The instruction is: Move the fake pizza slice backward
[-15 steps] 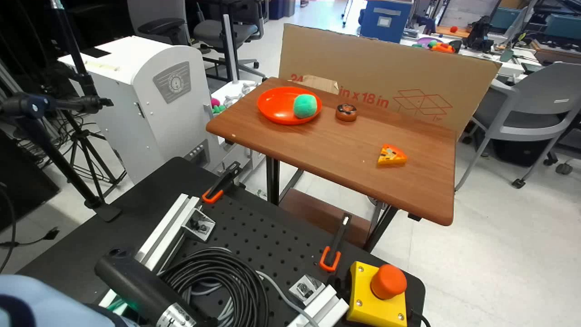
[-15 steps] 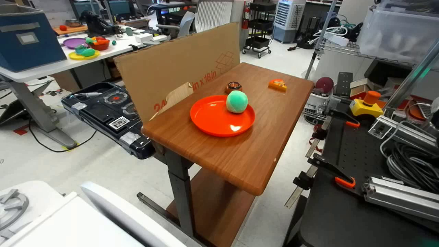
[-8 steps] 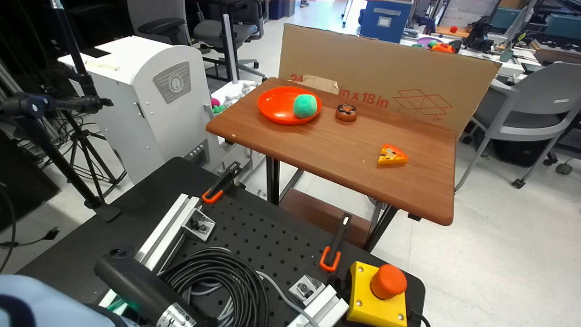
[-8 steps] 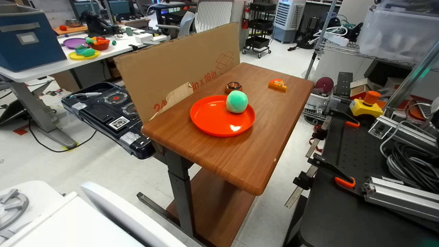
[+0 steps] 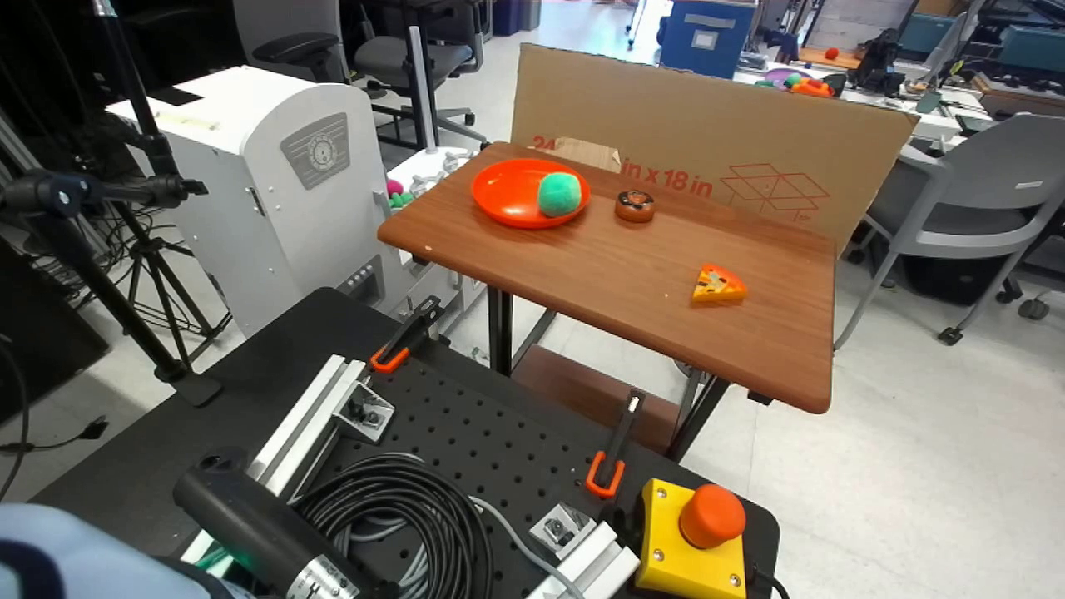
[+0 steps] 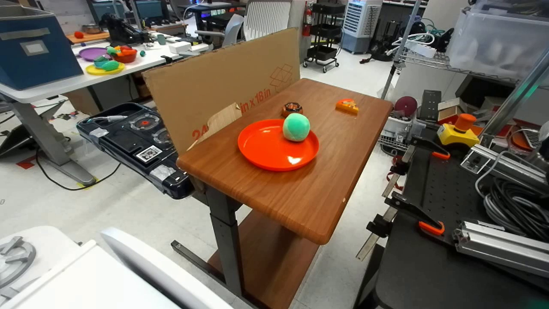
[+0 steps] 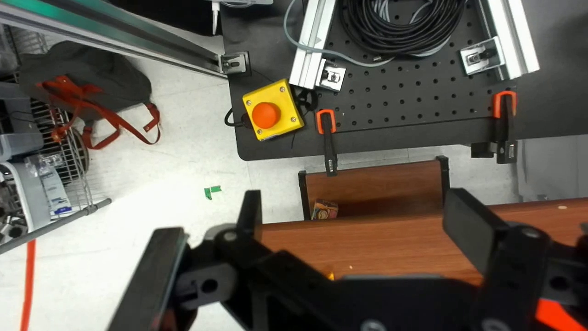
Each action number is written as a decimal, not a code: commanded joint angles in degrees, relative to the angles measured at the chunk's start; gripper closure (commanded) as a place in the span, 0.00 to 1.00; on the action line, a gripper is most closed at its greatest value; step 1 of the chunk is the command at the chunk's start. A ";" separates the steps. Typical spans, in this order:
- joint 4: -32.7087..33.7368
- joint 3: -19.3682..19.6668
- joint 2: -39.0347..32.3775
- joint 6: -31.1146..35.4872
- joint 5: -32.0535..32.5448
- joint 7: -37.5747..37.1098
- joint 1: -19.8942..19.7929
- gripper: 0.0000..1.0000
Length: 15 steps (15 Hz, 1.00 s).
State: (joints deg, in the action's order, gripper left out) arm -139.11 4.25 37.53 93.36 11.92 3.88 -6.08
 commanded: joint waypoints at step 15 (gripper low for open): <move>16.53 3.60 -44.55 24.29 -13.41 -8.75 -1.03 0.00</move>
State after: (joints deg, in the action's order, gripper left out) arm -129.57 7.98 0.61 116.21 1.77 -4.30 -6.87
